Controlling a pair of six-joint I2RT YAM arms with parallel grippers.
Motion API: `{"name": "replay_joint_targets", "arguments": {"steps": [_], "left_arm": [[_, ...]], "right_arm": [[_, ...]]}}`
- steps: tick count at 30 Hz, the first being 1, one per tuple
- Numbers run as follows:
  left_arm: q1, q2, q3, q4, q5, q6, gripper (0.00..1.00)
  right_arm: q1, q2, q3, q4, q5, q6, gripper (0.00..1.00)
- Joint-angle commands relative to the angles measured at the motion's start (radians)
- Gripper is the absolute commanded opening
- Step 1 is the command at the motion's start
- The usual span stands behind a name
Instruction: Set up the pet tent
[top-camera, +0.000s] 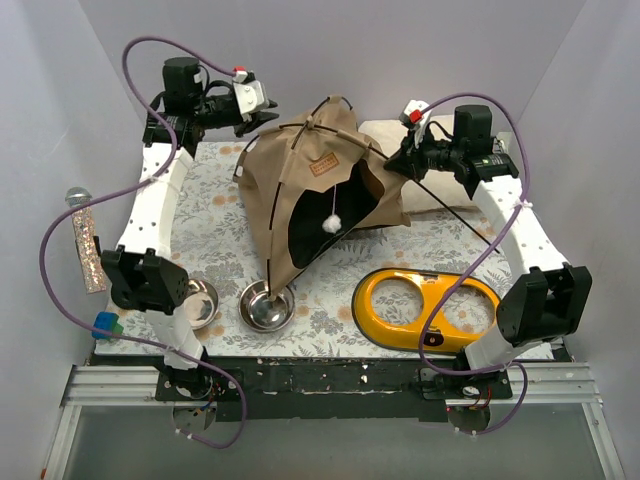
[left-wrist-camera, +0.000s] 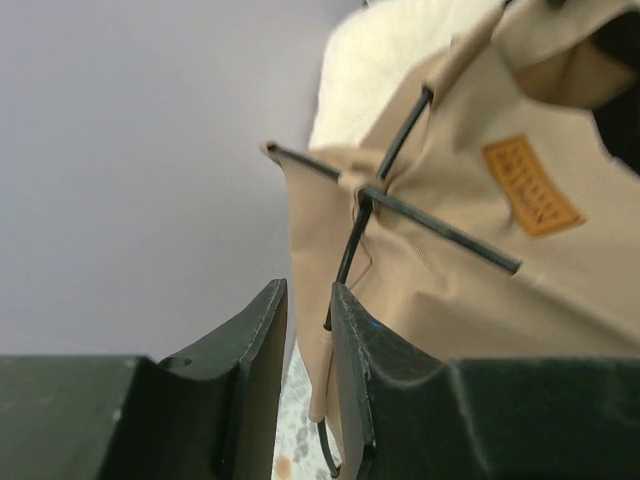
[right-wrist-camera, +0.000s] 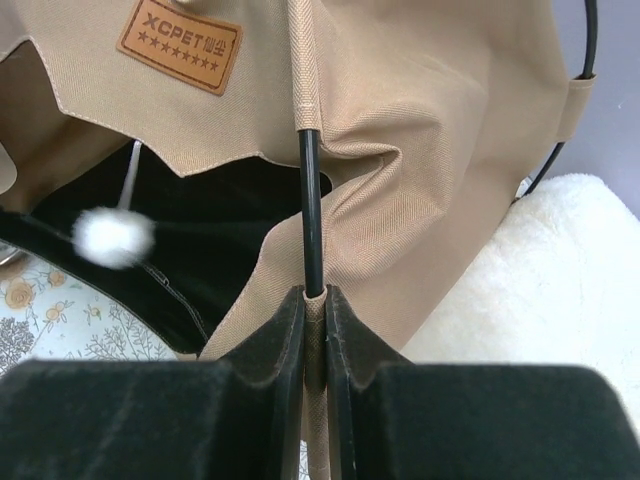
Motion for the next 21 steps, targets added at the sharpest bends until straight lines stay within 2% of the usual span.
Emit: {"name": "replay_joint_targets", "arguments": {"steps": [1,17,21], "left_arm": [[-0.017,0.054,0.024,-0.142,-0.061,0.159,0.23],[-0.123,0.112,0.007,-0.139,-0.147,0.24,0.23],[-0.123,0.124,-0.004,-0.127,-0.18,0.225,0.14]], "right_arm": [[0.002,-0.067,0.018,0.044,-0.044,-0.006,0.01],[0.009,-0.064,0.027,0.047,-0.073,-0.005,0.01],[0.009,-0.066,0.024,0.047,-0.075,-0.011,0.01]]}}
